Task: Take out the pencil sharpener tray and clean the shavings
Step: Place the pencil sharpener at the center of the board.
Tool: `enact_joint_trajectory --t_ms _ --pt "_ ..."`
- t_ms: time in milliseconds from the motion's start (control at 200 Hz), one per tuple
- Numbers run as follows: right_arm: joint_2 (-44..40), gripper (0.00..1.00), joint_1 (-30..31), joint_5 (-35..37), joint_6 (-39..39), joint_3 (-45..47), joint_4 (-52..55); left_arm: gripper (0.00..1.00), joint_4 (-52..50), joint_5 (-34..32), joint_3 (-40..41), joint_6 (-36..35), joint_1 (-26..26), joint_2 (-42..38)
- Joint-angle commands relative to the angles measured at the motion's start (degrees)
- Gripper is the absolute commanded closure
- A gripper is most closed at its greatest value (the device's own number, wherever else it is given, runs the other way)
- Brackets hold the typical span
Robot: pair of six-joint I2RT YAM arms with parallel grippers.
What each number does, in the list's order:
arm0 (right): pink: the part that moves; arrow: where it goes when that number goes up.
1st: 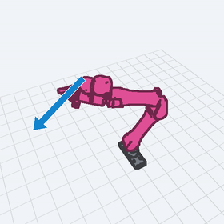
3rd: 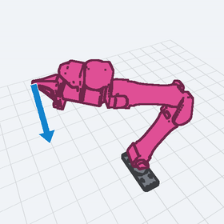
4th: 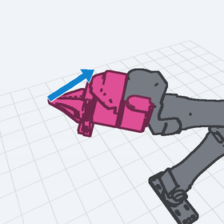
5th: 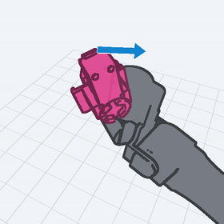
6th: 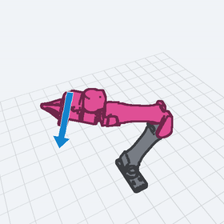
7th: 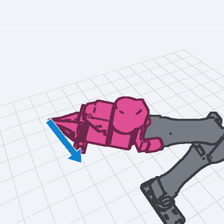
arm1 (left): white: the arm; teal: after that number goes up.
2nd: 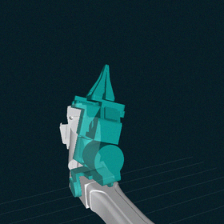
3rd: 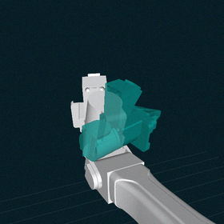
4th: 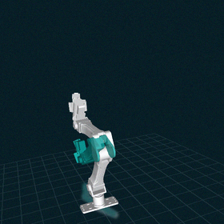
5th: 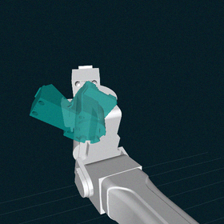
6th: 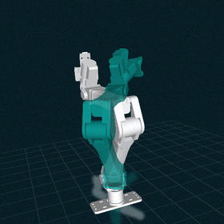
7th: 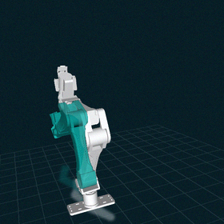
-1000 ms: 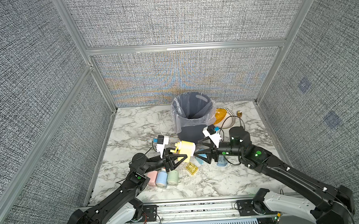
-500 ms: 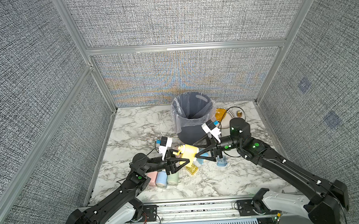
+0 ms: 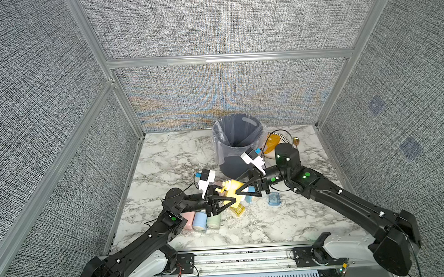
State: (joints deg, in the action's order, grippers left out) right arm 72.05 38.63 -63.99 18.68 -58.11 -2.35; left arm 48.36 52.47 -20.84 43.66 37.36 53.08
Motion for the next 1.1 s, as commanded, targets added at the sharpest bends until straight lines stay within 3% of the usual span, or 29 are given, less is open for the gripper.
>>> enact_joint_trajectory --t_ms 0,155,355,465,541,666,851,1096 --pt "0.5 0.45 0.7 -1.7 -0.8 -0.7 -0.8 0.93 1.0 -0.5 -0.4 -0.8 -0.1 0.0" --pt "0.1 0.61 0.9 -1.1 -1.5 -0.6 -0.4 0.92 -0.4 -1.3 -0.4 -1.4 -0.1 -0.6" --pt "-0.8 0.64 0.3 2.1 -2.4 -0.6 0.2 0.81 -6.4 -3.8 -0.7 -3.2 -0.1 -3.8" --pt "-0.6 0.66 0.1 6.3 -3.5 -0.6 0.8 0.52 -15.3 -8.4 -0.7 -5.5 -0.1 -8.4" --pt "-0.1 0.66 0.1 9.5 -4.1 -0.4 0.7 0.25 -23.6 -13.9 -0.7 -7.0 -0.1 -12.7" --pt "1.5 0.67 0.2 15.2 -4.4 0.0 -0.2 0.01 -35.8 -24.6 -0.6 -6.8 -0.1 -19.7" --pt "6.4 0.67 1.7 21.9 -3.9 -1.3 -3.5 0.0 -57.1 -43.6 -3.3 -4.6 -0.1 -28.3" --pt "16.1 0.67 7.4 36.2 -7.0 -8.2 -4.1 0.0 -66.4 -54.3 -4.0 -3.0 -0.1 -38.8"
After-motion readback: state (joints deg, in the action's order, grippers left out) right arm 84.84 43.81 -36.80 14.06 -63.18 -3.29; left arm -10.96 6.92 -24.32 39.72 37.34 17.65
